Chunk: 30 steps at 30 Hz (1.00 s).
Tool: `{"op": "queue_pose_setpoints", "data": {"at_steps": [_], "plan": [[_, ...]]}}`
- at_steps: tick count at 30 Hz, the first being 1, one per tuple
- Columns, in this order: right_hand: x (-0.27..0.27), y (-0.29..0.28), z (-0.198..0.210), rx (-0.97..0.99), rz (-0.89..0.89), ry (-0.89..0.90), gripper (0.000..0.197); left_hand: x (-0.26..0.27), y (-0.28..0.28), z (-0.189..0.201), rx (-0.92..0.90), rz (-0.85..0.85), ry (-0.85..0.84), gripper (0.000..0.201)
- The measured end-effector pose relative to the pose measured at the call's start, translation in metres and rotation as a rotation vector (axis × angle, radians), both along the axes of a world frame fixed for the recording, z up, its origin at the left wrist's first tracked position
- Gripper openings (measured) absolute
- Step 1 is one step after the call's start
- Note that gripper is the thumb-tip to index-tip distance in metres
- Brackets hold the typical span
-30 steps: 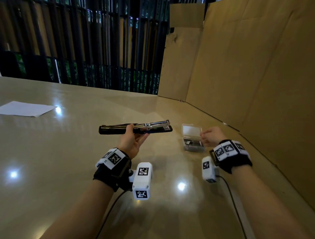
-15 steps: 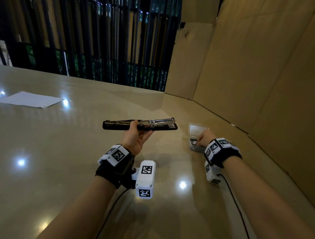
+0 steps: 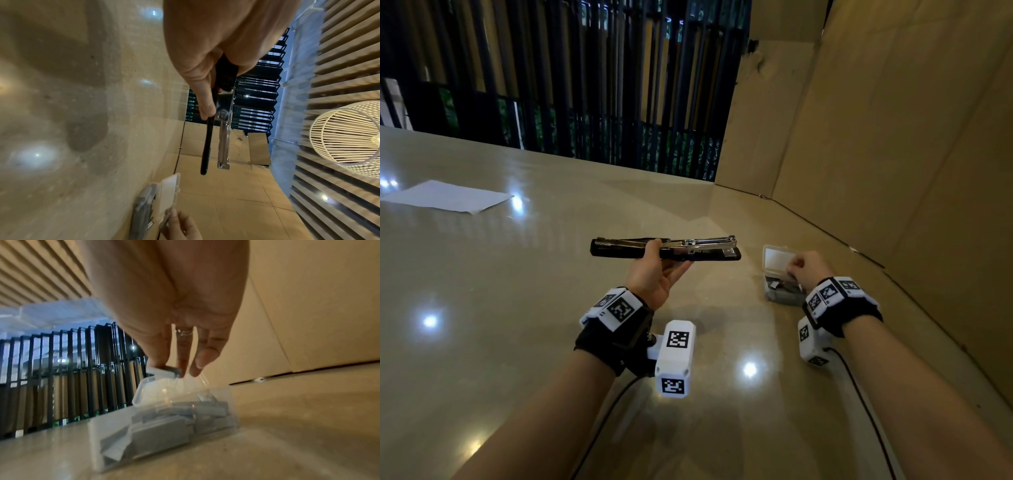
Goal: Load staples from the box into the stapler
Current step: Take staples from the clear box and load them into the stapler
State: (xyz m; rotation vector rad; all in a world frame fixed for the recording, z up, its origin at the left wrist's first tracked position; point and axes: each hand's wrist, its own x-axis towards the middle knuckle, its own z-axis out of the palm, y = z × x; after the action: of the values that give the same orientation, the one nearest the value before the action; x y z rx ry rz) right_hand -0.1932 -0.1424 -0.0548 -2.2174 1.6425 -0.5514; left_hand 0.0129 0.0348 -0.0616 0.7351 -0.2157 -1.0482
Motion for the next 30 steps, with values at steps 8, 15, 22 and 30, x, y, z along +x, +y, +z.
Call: {"op": "queue_pose_setpoints", "data": {"at_steps": [8,15,22,30], "plan": [[-0.003,0.035,0.018,0.134,0.076,-0.587,0.019,-0.012,0.000,0.000,0.009,-0.037,-0.039,0.021],[0.003,0.071,0.025,0.400,0.180,-1.012,0.022,-0.021,0.000,-0.003,0.007,-0.038,-0.116,0.023],[0.010,0.084,0.019,0.536,0.248,-1.203,0.018,-0.023,0.001,-0.007,0.013,-0.066,-0.153,0.022],[0.008,0.082,0.008,0.546,0.160,-1.218,0.018,-0.024,0.003,-0.008,0.050,-0.078,-0.202,0.023]]}}
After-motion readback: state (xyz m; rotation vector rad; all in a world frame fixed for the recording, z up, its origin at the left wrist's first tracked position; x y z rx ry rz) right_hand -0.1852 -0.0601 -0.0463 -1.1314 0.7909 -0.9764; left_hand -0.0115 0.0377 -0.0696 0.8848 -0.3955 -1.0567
